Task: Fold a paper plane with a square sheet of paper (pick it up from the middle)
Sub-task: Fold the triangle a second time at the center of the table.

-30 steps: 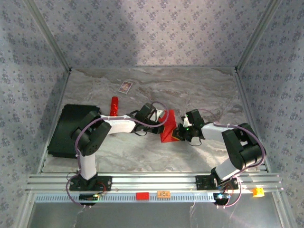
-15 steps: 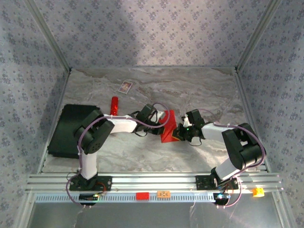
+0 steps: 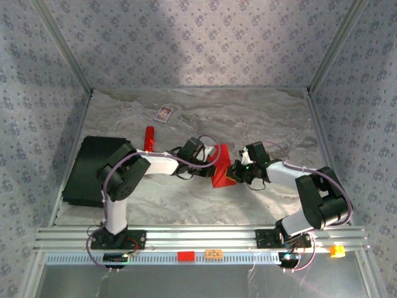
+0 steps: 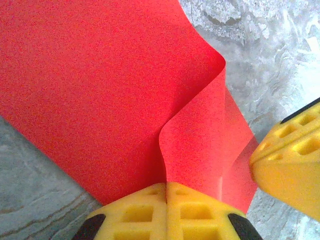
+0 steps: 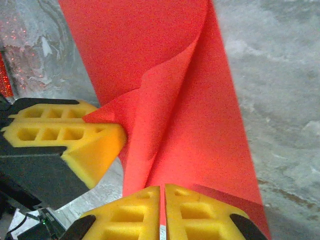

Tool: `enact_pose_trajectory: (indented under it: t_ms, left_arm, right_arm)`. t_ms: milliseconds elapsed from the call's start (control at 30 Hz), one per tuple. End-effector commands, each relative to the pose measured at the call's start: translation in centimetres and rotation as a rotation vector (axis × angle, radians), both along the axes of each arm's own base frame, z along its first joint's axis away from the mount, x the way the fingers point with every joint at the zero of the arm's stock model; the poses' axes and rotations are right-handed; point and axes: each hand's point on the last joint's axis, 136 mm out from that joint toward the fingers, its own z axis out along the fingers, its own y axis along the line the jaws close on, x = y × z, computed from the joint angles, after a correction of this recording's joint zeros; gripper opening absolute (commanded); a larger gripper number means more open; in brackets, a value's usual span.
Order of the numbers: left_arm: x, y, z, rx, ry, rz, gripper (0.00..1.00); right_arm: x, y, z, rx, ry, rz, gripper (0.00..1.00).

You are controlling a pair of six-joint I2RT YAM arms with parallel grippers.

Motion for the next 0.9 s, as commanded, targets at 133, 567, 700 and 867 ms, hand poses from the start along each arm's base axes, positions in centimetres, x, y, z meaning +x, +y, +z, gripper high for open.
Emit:
enact_pose_trajectory:
  t_ms: [133, 567, 700, 867]
  left_arm:
    - [-1.1, -0.3, 0.2, -0.006, 0.028, -0.006, 0.0]
    - [0.3, -0.1, 1.7, 0.006, -0.05, -0.003, 0.0]
    - [0.4, -0.1, 1.8, 0.004, -0.054, -0.004, 0.0]
    - [0.3, -0.3, 1.8, -0.009, -0.049, -0.014, 0.01]
  right_arm:
    - [-0.6, 0.2, -0.9, 0.02, 0.043, -0.005, 0.12]
    - [-1.5, -1.3, -3.2, -0.073, 0.098, -0.022, 0.09]
    - [-1.5, -1.2, -3.1, -0.067, 0.095, -0.019, 0.09]
    - [-1.5, -1.2, -3.2, -0.064, 0.095, -0.019, 0.09]
